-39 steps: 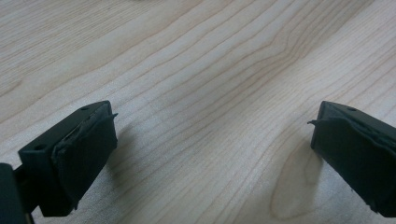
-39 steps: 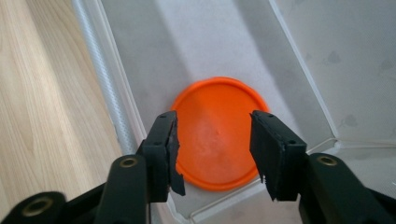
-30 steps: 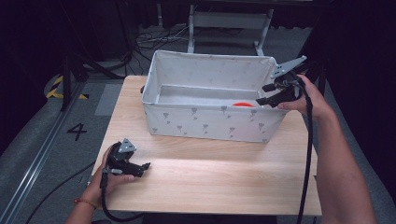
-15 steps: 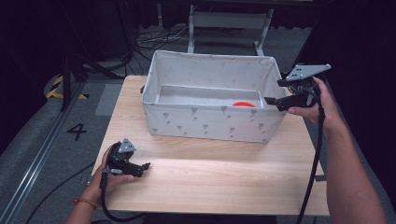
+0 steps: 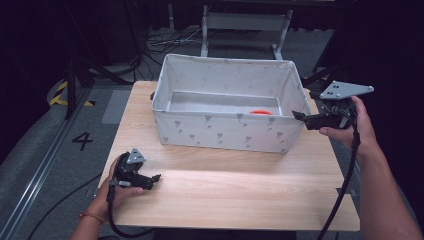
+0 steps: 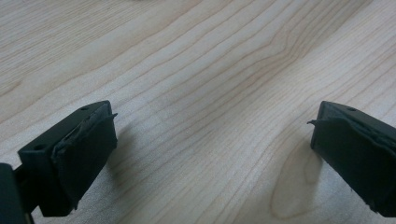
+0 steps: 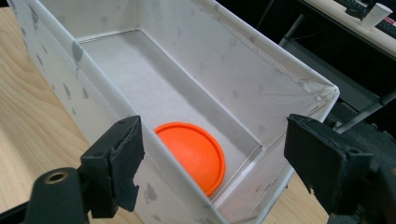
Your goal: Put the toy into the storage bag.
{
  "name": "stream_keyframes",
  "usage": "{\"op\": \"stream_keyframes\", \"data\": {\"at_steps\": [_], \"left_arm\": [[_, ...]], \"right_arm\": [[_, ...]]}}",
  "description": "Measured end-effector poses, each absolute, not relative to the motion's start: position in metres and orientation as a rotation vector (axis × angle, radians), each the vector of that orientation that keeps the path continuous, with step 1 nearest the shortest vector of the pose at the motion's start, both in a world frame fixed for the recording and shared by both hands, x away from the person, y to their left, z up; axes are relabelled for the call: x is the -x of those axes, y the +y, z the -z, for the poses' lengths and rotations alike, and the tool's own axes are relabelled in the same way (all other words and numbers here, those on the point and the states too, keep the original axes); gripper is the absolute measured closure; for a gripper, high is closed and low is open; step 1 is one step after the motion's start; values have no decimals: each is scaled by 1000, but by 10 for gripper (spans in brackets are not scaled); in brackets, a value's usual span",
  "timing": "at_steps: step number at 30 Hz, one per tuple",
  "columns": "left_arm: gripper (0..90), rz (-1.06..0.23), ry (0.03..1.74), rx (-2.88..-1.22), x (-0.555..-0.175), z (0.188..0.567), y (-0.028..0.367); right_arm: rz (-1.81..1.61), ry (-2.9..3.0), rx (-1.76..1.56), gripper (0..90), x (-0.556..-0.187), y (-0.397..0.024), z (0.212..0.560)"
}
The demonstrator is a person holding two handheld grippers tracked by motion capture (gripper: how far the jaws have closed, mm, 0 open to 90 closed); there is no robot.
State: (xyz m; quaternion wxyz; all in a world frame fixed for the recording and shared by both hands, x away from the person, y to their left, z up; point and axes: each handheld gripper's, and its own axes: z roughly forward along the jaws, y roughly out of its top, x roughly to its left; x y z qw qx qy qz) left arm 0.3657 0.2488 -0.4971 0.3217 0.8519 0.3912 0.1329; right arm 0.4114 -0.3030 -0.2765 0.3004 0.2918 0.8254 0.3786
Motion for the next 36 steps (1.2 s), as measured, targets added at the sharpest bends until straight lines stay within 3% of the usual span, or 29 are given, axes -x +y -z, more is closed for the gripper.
{"op": "stream_keyframes", "data": {"at_steps": [22, 36], "left_arm": [[7, -350, 1029, -2239, -366, 497, 249], [7, -351, 1028, -2237, -366, 497, 249]], "right_arm": [[-951, 2122, -847, 175, -361, -339, 318], [-818, 2197, -930, 175, -360, -341, 381]]}}
